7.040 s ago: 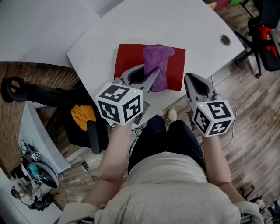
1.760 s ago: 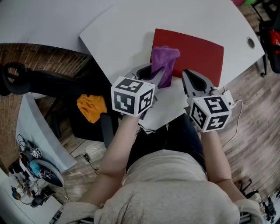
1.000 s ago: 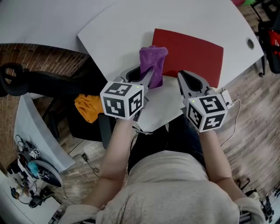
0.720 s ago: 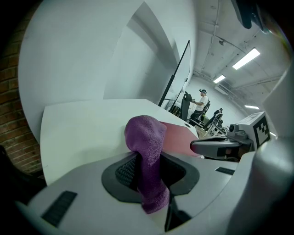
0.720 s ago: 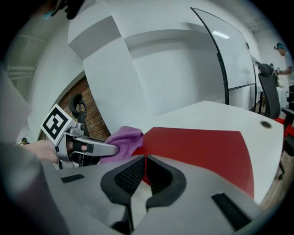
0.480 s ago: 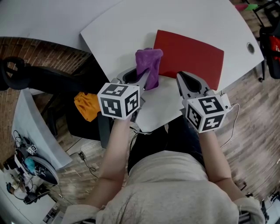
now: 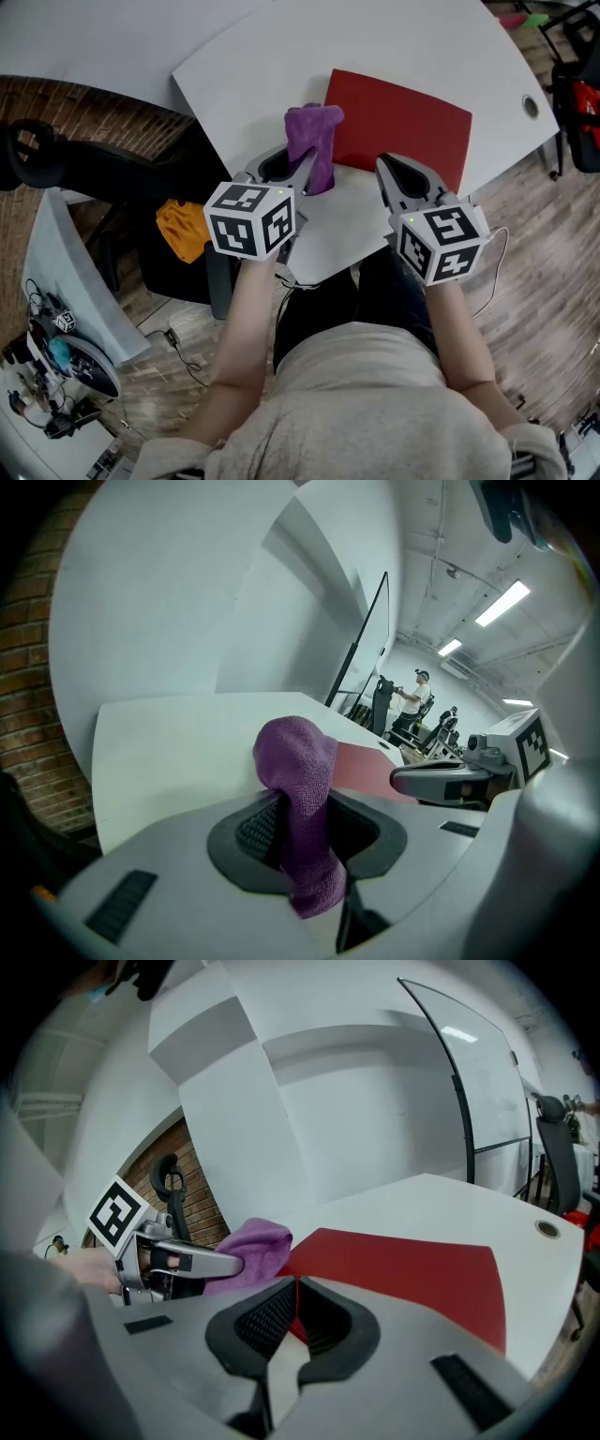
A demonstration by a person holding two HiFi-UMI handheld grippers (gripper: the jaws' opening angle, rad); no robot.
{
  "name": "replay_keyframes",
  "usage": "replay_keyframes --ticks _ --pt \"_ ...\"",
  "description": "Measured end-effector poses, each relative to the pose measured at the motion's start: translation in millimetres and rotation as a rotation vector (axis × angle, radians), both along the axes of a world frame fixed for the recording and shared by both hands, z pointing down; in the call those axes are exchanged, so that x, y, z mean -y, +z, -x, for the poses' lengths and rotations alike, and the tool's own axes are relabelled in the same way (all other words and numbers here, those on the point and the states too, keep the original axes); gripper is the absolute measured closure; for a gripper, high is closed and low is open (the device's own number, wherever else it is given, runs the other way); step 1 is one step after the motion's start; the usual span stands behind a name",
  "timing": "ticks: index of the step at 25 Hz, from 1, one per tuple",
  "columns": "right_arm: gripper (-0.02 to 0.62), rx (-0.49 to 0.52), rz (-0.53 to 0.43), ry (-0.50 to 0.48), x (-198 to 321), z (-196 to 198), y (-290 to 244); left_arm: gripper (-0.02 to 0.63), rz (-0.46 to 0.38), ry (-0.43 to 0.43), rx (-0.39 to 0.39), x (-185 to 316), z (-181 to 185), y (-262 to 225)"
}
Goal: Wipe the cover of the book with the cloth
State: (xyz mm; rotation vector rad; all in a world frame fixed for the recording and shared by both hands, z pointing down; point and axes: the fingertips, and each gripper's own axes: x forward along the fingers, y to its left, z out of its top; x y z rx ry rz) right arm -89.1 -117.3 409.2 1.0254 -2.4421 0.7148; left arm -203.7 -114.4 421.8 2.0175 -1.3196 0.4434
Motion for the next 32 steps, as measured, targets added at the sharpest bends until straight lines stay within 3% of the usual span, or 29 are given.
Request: replay_keyframes --ticks 16,26,32 --pt "0.574 0.051 -0.078 -0.067 0.6 -17.1 -46.1 0.495 -0.124 -0.006 -0.018 0.5 -23.9 -53.4" --pt "0.574 0.109 -0.149 -0.084 -4.1 -30.4 -89.3 0.495 -0.25 0.021 -0.004 -1.2 -48.0 -105.2" --pt "0.574 0.148 -0.19 -0.081 -4.6 -41.4 -112.3 0.495 -0.35 0.026 -0.057 0.7 -60.7 -139.7"
